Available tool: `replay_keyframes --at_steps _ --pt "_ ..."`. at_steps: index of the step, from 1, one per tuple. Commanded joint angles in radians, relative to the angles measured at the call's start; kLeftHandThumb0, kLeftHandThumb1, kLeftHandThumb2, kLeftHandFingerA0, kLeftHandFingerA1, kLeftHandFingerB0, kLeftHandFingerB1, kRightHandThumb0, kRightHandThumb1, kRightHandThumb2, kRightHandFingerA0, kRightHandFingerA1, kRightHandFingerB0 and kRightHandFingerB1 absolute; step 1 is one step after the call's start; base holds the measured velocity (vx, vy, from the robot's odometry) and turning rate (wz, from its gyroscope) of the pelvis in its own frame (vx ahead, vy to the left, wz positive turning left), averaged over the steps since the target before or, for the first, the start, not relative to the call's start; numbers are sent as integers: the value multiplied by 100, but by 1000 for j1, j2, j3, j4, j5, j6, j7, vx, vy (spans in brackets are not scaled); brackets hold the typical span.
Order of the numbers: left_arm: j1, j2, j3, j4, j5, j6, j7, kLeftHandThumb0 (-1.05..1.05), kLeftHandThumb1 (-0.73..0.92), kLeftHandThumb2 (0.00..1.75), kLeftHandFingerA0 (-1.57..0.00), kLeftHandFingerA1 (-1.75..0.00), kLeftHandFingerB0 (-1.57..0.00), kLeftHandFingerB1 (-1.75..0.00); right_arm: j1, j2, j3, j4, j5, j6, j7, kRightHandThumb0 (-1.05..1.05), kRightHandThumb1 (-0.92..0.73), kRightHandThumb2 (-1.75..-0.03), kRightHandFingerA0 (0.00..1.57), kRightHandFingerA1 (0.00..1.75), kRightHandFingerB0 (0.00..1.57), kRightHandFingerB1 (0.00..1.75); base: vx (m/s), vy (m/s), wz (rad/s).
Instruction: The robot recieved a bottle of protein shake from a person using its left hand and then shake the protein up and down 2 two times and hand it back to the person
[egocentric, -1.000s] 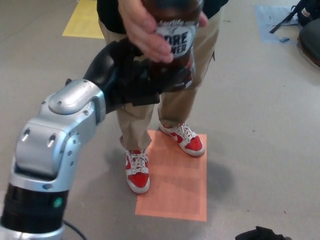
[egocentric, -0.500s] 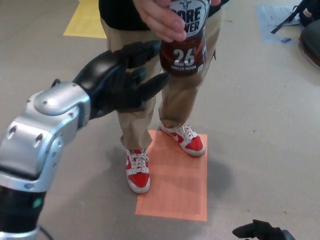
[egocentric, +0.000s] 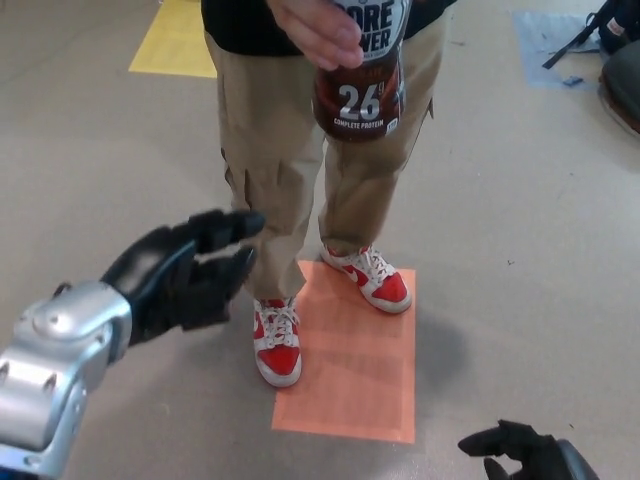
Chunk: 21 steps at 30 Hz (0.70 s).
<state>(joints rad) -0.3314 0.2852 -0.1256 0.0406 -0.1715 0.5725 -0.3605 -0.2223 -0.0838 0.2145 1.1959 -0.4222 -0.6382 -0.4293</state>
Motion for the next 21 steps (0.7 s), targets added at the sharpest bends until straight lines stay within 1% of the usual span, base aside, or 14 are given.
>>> replay_keyframes --at_steps 1,2,3,4,5,6,7,8,9,10,12,13,17,21 --pt "112 79 -73 277 300 -579 244 -64 58 83 -31 -47 -14 -39 -126 -19 -17 9 17 53 11 -33 -84 -76 93 60 71 53 0 0 0" --pt "121 84 -81 296 317 -602 267 -57 53 77 -32 -46 -13 -38 -130 -17 -13 10 12 55 5 -34 -83 -74 91 58 70 50 0 0 0" --pt "127 87 -86 312 325 -621 280 -57 53 77 -32 -46 -13 -38 -133 -16 -10 13 7 54 -1 -34 -83 -74 91 58 70 50 0 0 0" --pt "129 97 -119 378 377 -675 353 -50 48 69 -37 -46 -18 -37 -141 -15 -3 15 -4 64 -14 -33 -83 -71 85 54 68 46 0 0 0" --pt "129 101 -133 408 399 -700 384 -50 48 69 -37 -46 -18 -37 -145 -15 -1 16 -8 69 -19 -33 -83 -71 85 54 68 46 0 0 0" --pt "122 104 -155 452 425 -715 424 -40 55 58 -43 -39 -22 -31 -150 -19 8 16 -20 84 -26 -36 -86 -68 77 50 62 41 0 0 0" --pt "111 108 -186 507 457 -731 471 -41 55 57 -45 -39 -22 -30 -158 -25 27 15 -46 113 -46 -40 -85 -67 64 44 51 37 0 0 0" --pt "100 112 -213 555 483 -743 510 -41 55 57 -45 -39 -22 -30 -165 -30 45 14 -72 141 -67 -40 -85 -67 64 44 51 37 0 0 0" --pt "72 116 -244 609 512 -754 548 -42 56 58 -46 -40 -21 -30 -185 -37 71 16 -106 184 -92 -39 -81 -64 56 44 45 36 0 0 0" --pt "55 116 -263 659 523 -770 569 -31 39 86 -36 -57 -7 -45 -198 -42 102 21 -143 227 -116 -41 -77 -63 45 44 40 34 0 0 0" --pt "43 117 -282 722 523 -792 582 -30 40 87 -34 -57 -6 -45 -212 -37 150 36 -192 290 -145 -43 -78 -63 40 44 40 34 0 0 0" --pt "36 117 -299 748 533 -799 596 -44 49 68 -37 -45 -14 -36 -215 -32 163 42 -202 311 -151 -44 -77 -63 38 46 41 35 0 0 0" --pt "6 113 -352 831 563 -846 658 -40 49 66 -37 -44 -13 -35 -225 -30 184 52 -207 331 -163 -45 -78 -62 40 49 40 36 0 0 0" --pt "-31 111 -386 904 566 -859 667 -46 54 72 -31 -44 -8 -34 -254 -15 187 60 -189 354 -145 -44 -77 -62 44 51 37 37 0 0 0"
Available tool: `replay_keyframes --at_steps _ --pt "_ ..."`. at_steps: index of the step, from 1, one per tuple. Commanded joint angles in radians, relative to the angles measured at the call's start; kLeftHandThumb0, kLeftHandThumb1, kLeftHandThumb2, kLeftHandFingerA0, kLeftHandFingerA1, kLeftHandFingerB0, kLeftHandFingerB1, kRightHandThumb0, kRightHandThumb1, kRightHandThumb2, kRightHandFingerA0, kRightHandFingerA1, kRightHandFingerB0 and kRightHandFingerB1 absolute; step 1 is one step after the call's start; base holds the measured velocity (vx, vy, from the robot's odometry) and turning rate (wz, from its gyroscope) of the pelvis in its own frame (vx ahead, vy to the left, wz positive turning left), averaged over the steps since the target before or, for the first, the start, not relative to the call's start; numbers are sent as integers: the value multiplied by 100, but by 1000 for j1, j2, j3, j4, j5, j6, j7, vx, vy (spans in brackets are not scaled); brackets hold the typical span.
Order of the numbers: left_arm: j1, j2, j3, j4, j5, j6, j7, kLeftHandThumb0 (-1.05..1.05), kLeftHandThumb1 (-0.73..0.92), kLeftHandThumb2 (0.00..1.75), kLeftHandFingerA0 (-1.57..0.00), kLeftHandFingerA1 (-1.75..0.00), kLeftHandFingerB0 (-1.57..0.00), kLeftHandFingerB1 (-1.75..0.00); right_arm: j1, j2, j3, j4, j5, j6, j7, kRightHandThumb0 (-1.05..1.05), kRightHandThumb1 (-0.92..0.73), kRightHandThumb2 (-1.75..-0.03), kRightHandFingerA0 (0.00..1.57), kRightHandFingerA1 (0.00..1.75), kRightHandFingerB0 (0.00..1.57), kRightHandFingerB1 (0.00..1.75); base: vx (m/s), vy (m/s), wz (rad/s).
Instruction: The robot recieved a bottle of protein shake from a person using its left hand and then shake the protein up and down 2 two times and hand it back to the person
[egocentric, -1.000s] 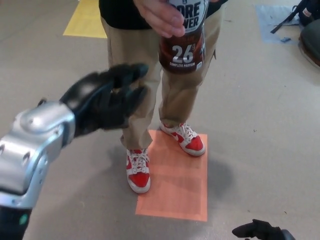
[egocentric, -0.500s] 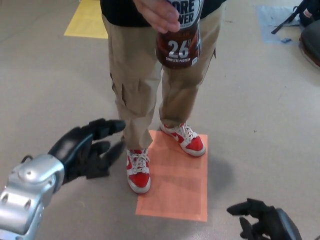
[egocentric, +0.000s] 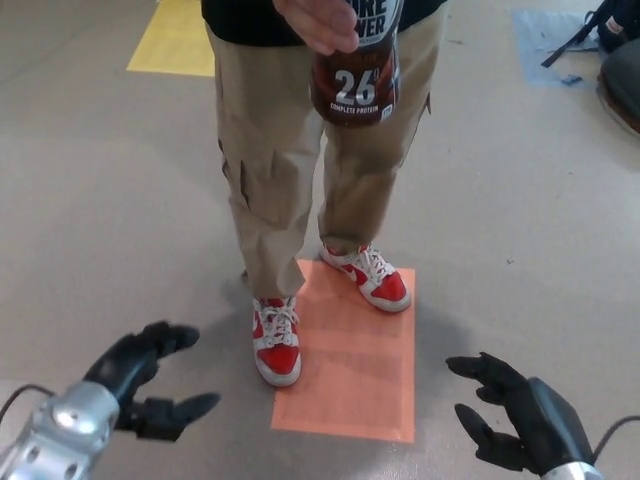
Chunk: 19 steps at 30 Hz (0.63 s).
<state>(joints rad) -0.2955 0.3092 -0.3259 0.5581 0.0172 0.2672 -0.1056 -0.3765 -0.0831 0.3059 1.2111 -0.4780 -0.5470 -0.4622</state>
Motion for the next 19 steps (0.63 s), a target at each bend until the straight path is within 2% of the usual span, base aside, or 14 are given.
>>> replay_keyframes --at_steps 1,10,11,12,13,14,15,16,19 --pt "-72 92 -189 391 378 -557 414 -46 55 73 -31 -44 -8 -35 -107 -9 95 47 -128 275 -103 -45 -77 -63 43 52 35 36 0 0 0" --pt "-120 90 -280 478 425 -570 487 -53 61 81 -29 -45 -6 -35 -103 -8 74 44 -77 238 -72 -40 -77 -62 50 45 36 36 0 0 0" --pt "-117 90 -284 480 425 -573 491 -47 74 62 -36 -36 -11 -27 -98 -8 75 44 -77 237 -72 -40 -76 -63 51 45 36 36 0 0 0" --pt "-102 84 -293 486 426 -574 498 -54 62 83 -29 -45 -7 -33 -78 -8 77 42 -75 228 -69 -40 -77 -62 53 43 36 35 0 0 0" --pt "-90 79 -302 494 426 -573 503 -54 62 83 -29 -45 -7 -33 -59 -8 78 41 -72 218 -65 -40 -77 -62 53 43 36 35 0 0 0" --pt "-83 74 -310 502 426 -576 513 -47 75 64 -37 -37 -12 -26 -48 -9 80 41 -73 214 -65 -40 -77 -63 54 42 37 35 0 0 0" --pt "-77 69 -316 510 427 -579 523 -47 75 64 -37 -37 -12 -26 -40 -10 83 40 -76 212 -66 -40 -77 -63 54 42 37 35 0 0 0" --pt "-67 66 -322 516 428 -584 530 -54 62 80 -32 -45 -8 -36 -27 -12 89 39 -80 210 -68 -40 -77 -63 54 40 36 34 0 0 0" --pt "-40 60 -333 524 428 -599 545 -53 61 81 -31 -45 -7 -36 4 -16 102 36 -90 202 -68 -41 -76 -63 53 40 37 34 0 0 0"
